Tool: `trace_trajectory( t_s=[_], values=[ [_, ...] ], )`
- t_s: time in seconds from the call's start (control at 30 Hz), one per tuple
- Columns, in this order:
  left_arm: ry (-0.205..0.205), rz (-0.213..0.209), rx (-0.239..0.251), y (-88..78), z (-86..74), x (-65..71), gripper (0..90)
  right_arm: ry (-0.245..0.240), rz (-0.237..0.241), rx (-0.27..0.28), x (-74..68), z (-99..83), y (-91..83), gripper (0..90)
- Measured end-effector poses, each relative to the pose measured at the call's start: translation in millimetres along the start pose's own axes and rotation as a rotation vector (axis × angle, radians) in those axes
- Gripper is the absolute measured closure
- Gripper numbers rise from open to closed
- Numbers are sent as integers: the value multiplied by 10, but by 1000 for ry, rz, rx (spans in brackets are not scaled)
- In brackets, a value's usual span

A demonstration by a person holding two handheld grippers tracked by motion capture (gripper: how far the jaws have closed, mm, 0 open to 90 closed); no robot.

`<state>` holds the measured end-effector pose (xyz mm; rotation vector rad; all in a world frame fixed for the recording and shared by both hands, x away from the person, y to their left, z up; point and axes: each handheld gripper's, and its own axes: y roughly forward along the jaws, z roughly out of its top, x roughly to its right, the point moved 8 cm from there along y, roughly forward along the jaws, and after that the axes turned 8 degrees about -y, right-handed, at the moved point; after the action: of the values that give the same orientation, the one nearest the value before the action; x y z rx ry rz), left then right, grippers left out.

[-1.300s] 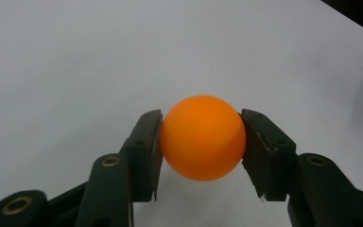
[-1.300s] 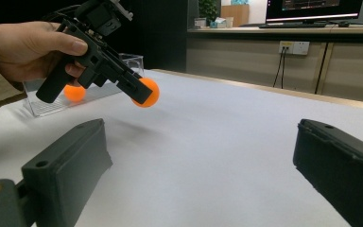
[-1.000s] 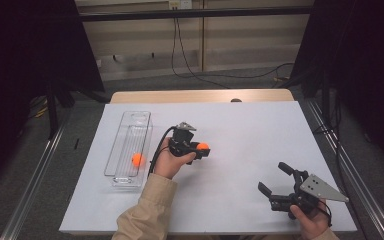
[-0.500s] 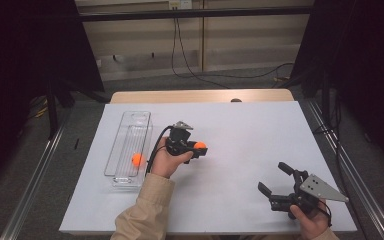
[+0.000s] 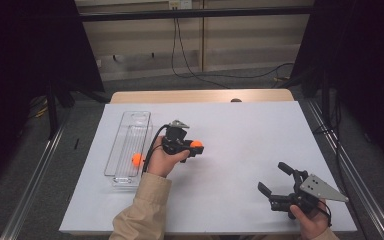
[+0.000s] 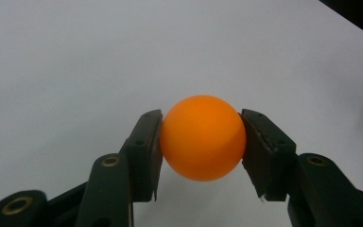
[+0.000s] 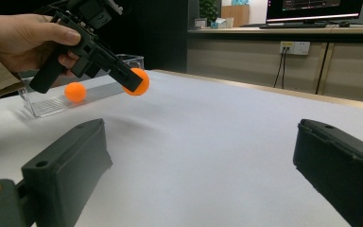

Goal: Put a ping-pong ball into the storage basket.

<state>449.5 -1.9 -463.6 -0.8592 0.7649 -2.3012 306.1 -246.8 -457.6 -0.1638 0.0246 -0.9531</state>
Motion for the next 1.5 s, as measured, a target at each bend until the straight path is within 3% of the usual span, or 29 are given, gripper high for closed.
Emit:
trace_trajectory(
  t_s=[0.17, 1.5],
  values=[
    [5, 16, -4, -15, -2, -25, 509, 1, 1, -1, -2, -1, 2, 30],
    [-40, 28, 18, -233, 30, -175, 509, 1, 2, 1, -4, 2, 1, 30]
  ],
)
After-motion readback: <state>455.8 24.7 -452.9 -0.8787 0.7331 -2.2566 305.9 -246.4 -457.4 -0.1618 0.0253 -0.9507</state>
